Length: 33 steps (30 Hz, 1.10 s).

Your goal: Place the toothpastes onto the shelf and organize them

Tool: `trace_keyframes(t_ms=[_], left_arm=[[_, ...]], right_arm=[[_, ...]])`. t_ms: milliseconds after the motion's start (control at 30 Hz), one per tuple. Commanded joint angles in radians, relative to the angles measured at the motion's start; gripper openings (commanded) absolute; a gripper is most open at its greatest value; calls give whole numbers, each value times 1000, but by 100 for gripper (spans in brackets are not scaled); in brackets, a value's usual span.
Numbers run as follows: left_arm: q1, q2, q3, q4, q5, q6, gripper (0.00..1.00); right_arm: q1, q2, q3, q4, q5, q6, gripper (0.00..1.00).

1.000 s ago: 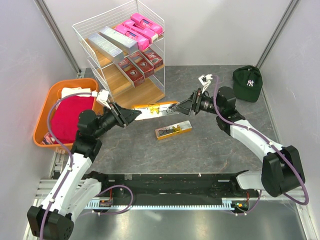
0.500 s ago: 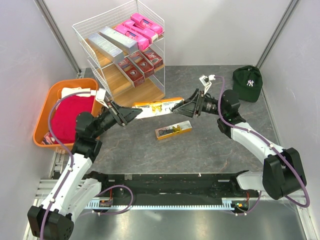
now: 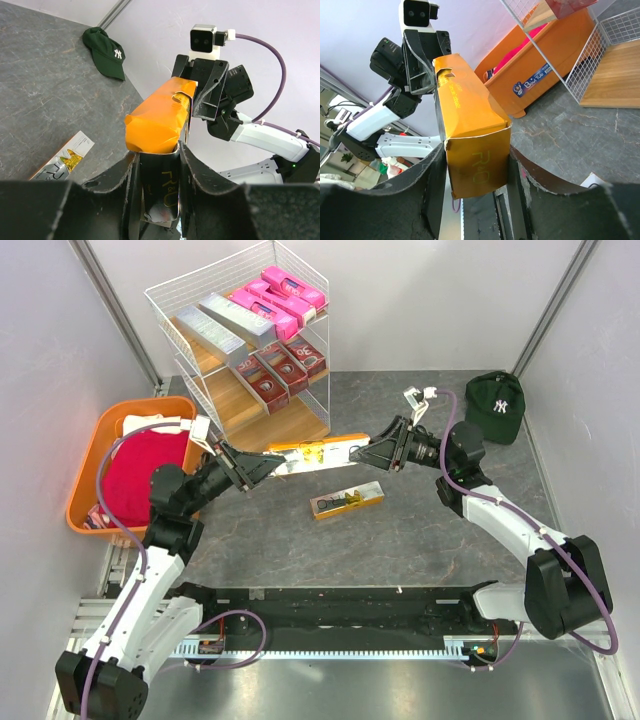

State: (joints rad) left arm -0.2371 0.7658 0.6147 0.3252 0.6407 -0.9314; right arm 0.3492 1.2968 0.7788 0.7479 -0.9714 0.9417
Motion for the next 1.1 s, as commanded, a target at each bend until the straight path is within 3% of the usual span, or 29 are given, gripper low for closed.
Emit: trace_keyframes(t_ms=[0,67,100,267,300,400,700,1000,1067], left_arm=[[9,6,19,11,-4,18,15],[10,1,25,-41,-16,38,29],[10,-2,37,-64,-25,67,41],[13,-25,75,-243,-98,161,67],[13,-28,97,-270,-113,196,78],[15,-36,138,-371,-170,258,89],[15,-74,218,-535,-297,374,93],[15,-154,287,-721,-620,416,93],[15,-187,293,-738,-636,421,93]], right_arm=[[8,-14,-3,64,-12,14,37],[8,-19,-4,44,10,3,34],[8,-24,-6,33,14,-1,33],[7,-33,-4,-57,69,-64,30],[8,-31,-3,-67,74,-69,29],[2,-25,-6,-84,95,-73,27],[-4,27,-18,-71,119,-60,24],[-6,142,-30,45,163,14,23],[-6,183,-27,67,193,41,23]])
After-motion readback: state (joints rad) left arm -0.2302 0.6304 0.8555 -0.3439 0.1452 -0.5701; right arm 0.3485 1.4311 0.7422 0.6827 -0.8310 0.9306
